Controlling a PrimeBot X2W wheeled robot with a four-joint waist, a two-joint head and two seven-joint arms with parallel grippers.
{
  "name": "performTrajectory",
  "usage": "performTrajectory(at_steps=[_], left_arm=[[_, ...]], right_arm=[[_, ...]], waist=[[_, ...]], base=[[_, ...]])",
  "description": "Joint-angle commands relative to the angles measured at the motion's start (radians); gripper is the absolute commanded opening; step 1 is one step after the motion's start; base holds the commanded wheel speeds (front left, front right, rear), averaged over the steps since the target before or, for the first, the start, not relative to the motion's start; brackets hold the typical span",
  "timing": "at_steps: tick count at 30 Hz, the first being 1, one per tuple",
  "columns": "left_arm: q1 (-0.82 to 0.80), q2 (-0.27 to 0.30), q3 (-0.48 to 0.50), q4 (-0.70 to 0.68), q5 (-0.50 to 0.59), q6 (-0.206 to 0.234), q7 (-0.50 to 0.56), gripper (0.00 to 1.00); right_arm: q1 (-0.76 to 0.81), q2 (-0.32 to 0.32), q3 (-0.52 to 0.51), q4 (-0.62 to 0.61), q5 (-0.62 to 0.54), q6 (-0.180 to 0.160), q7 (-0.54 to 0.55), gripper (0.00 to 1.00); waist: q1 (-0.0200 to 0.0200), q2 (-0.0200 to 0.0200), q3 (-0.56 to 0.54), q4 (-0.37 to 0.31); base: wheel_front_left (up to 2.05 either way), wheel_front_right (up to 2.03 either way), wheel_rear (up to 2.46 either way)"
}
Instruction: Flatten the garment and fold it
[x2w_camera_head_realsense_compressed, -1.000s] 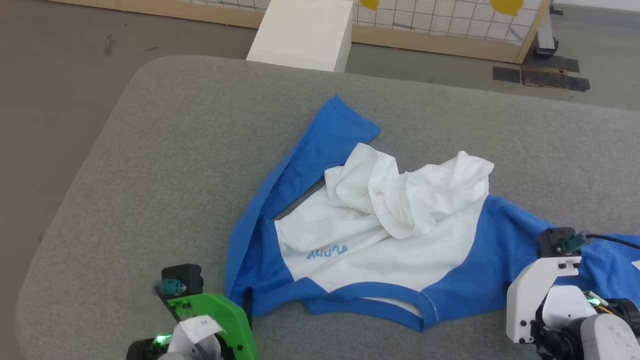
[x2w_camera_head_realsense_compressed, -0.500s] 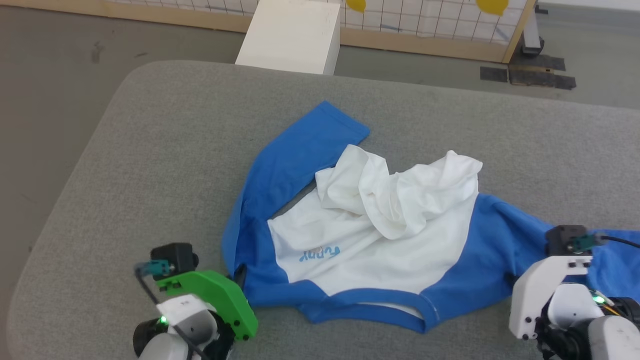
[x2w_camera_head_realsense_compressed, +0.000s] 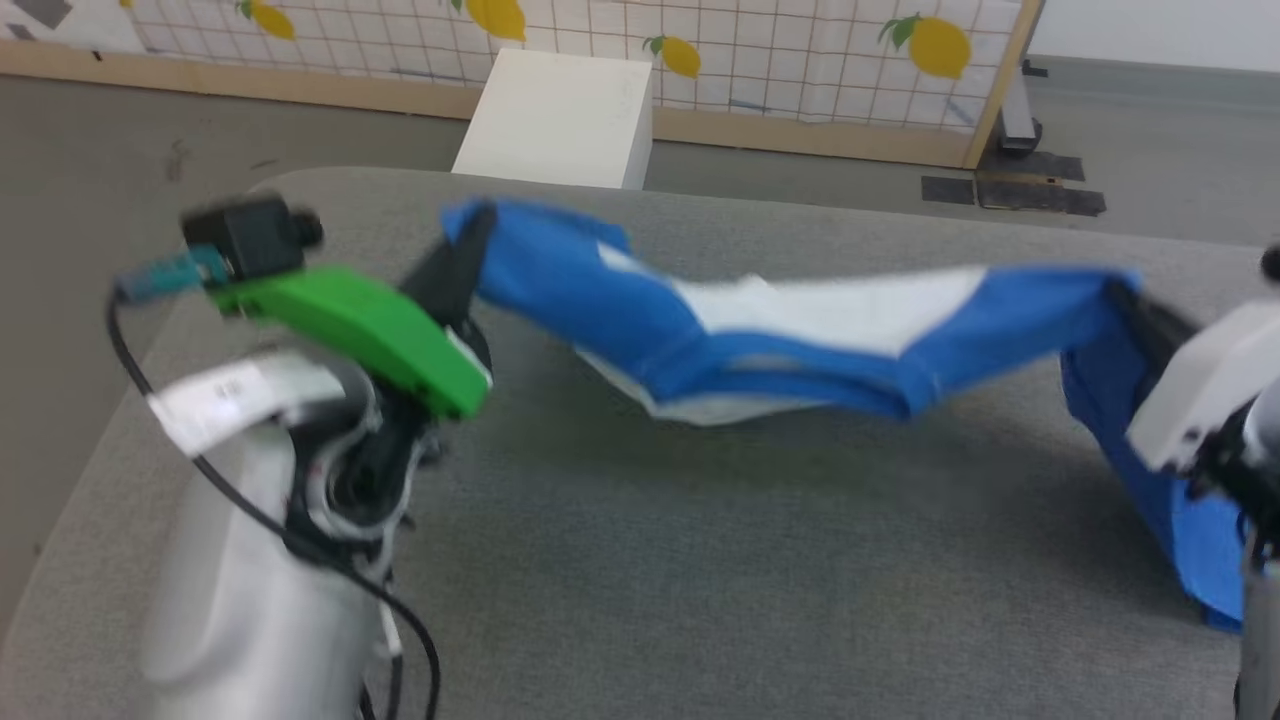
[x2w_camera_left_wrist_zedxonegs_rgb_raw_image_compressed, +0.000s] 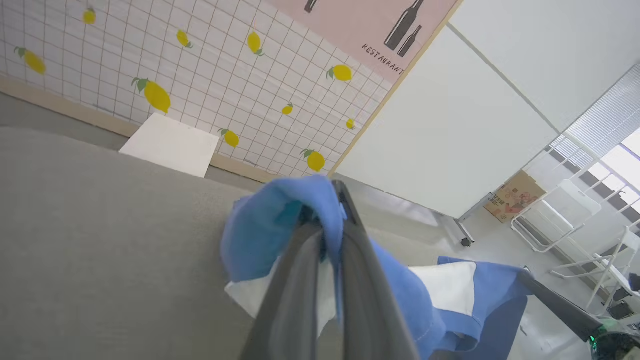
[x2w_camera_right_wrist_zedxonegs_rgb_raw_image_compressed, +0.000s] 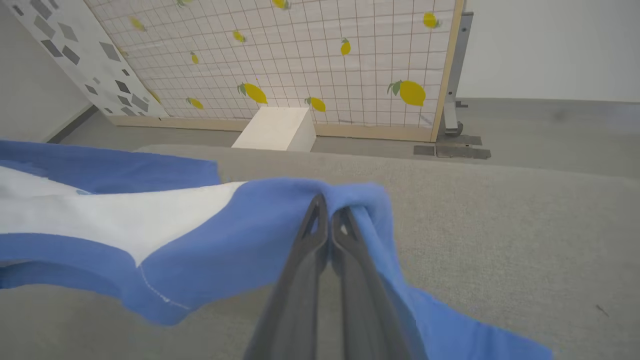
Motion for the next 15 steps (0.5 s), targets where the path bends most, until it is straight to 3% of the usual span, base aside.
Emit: performTrajectory(at_steps=[1,6,11,15], left_arm=[[-0.155,0.020,0.018,0.002,0.015,-0.009,0.004,0.00],[-0.343,0.044,0.031,0.063,0.054,-0.004,0.002,0.00],[-0.541,0.084,0.029,0.212,0.124,-0.004,-0.016,0.00],[-0.688,0.112,0.019,0.336,0.185,-0.012,-0.061,0.00]], right_arm=[[-0.134,-0.033,0.017,-0.026,0.010,0.003,0.021,0.00],[-0.320,-0.083,0.049,0.002,-0.016,0.003,0.039,0.00],[-0.527,-0.127,0.114,0.083,-0.074,0.003,0.033,0.00],[-0.705,-0.120,0.169,0.193,-0.097,0.003,0.002,0.00]], waist=[[0.0000,0.0000,0.007,-0.031],[0.0000,0.0000,0.052,-0.058],[0.0000,0.0000,0.131,-0.086],[0.0000,0.0000,0.210,-0.112]], base=[[0.00,0.00,0.00],[0.00,0.00,0.00],[0.00,0.00,0.00],[0.00,0.00,0.00]])
